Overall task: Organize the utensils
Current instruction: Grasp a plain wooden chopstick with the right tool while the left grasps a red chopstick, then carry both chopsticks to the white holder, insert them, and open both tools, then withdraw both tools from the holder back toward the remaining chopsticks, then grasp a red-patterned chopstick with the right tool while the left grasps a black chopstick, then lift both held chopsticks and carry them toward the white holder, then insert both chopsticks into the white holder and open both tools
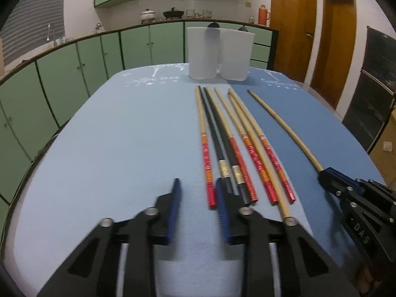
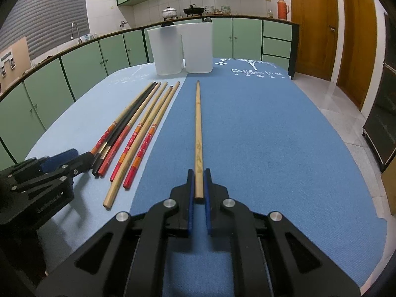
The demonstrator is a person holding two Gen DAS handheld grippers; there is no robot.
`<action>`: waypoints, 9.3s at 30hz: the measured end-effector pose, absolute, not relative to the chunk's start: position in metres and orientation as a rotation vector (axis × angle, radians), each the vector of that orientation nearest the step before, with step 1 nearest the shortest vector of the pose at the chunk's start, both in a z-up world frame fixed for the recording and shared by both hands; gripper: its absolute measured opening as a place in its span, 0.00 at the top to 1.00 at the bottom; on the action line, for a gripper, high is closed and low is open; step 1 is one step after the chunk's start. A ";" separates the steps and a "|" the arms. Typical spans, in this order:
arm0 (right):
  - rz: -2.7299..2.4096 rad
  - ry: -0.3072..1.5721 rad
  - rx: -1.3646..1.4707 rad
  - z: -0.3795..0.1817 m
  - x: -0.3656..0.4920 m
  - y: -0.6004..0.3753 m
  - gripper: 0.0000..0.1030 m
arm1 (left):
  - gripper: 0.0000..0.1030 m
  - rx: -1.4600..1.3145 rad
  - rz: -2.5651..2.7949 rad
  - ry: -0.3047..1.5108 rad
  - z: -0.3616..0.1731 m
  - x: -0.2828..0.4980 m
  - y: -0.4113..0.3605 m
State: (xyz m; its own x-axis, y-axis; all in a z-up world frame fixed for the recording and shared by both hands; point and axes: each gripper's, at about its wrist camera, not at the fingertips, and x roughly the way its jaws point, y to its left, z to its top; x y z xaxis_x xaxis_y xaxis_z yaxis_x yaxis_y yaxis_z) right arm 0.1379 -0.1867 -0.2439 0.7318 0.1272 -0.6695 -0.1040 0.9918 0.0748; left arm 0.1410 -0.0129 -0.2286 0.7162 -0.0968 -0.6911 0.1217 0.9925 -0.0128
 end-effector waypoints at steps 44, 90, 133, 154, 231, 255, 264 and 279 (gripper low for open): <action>0.310 0.640 0.089 -0.030 0.238 -0.230 0.94 | 0.95 -0.014 -0.206 0.452 -0.036 0.210 0.004; 0.272 0.548 0.044 -0.005 0.369 -0.222 0.59 | 0.63 -0.035 -0.202 0.441 -0.002 0.334 -0.002; 0.145 0.686 -0.002 -0.229 0.130 -0.167 0.18 | 0.14 0.008 -0.086 0.671 -0.186 0.141 0.041; 0.172 0.715 -0.127 -0.241 0.134 -0.130 0.65 | 0.14 -0.004 -0.087 0.688 -0.187 0.140 0.041; 0.330 0.595 0.171 -0.045 0.198 -0.231 0.95 | 0.94 0.036 -0.214 0.458 -0.052 0.179 -0.007; 0.362 0.486 0.081 0.038 0.242 -0.236 0.95 | 0.94 0.040 -0.270 0.342 0.008 0.207 -0.017; 0.353 0.388 0.049 0.087 0.278 -0.237 0.95 | 0.94 0.041 -0.269 0.195 0.064 0.240 -0.029; 0.302 0.479 0.003 0.050 0.384 -0.220 0.95 | 0.94 0.053 -0.242 0.197 0.049 0.326 -0.045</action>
